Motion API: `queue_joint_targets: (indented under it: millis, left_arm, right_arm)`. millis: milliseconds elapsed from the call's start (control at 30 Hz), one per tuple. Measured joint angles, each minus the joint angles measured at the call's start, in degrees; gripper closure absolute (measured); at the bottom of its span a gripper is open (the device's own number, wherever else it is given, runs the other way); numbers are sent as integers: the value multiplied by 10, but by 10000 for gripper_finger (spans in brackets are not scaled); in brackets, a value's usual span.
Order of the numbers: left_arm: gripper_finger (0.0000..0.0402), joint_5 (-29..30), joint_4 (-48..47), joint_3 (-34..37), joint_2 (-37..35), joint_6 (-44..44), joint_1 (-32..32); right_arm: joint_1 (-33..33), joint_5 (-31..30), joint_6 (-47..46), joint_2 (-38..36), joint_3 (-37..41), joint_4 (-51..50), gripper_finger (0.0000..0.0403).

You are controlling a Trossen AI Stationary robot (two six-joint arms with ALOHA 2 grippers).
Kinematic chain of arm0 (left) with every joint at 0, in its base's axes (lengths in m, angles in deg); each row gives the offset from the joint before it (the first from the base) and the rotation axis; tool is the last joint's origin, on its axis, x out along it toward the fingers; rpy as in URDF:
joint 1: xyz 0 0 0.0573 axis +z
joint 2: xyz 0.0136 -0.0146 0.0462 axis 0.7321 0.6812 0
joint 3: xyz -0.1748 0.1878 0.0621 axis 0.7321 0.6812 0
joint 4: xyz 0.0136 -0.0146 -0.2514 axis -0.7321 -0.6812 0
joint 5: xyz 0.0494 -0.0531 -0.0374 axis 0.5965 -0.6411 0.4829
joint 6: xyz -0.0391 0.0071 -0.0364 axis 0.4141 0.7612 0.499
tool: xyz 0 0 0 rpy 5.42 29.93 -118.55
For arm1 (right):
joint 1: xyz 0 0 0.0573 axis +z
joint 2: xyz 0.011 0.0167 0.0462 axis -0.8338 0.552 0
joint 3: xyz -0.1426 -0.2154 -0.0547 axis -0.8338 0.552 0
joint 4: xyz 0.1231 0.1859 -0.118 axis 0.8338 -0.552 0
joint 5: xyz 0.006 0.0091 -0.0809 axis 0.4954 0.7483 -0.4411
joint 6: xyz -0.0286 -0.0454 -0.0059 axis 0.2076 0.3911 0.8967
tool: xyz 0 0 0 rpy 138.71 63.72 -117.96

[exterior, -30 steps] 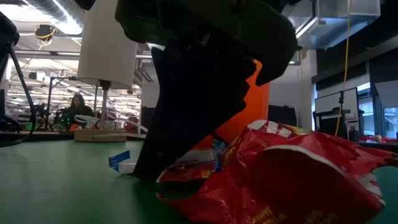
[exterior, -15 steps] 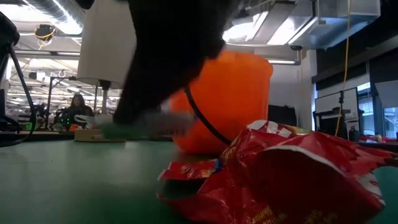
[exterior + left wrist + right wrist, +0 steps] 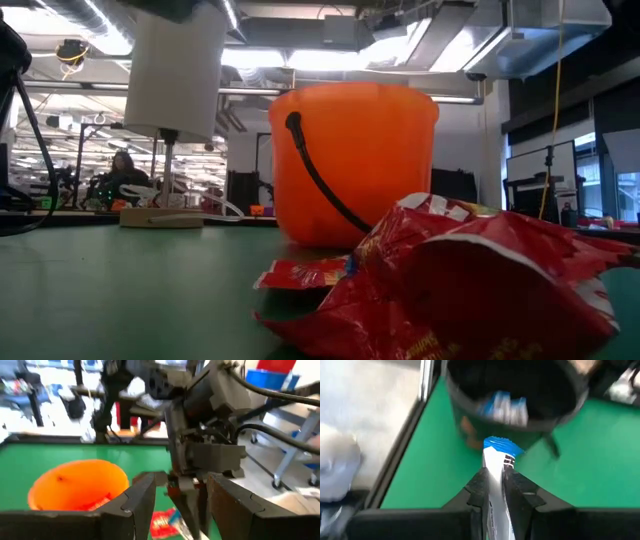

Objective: Sort candy
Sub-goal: Put the white chocolate into the black bucket, then put the red candy into the orange bucket

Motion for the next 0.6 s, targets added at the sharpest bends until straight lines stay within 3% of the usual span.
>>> queue_joint_targets:
  millis: [333,600]
  left_arm:
    - [234,62,2,-1,-58,-54,-18]
    - [234,63,-1,-1,-58,-56,-17]
  right_arm:
    - [-39,80,44,5,-6,242,353]
    - [-60,91,60,22,-5,300,353]
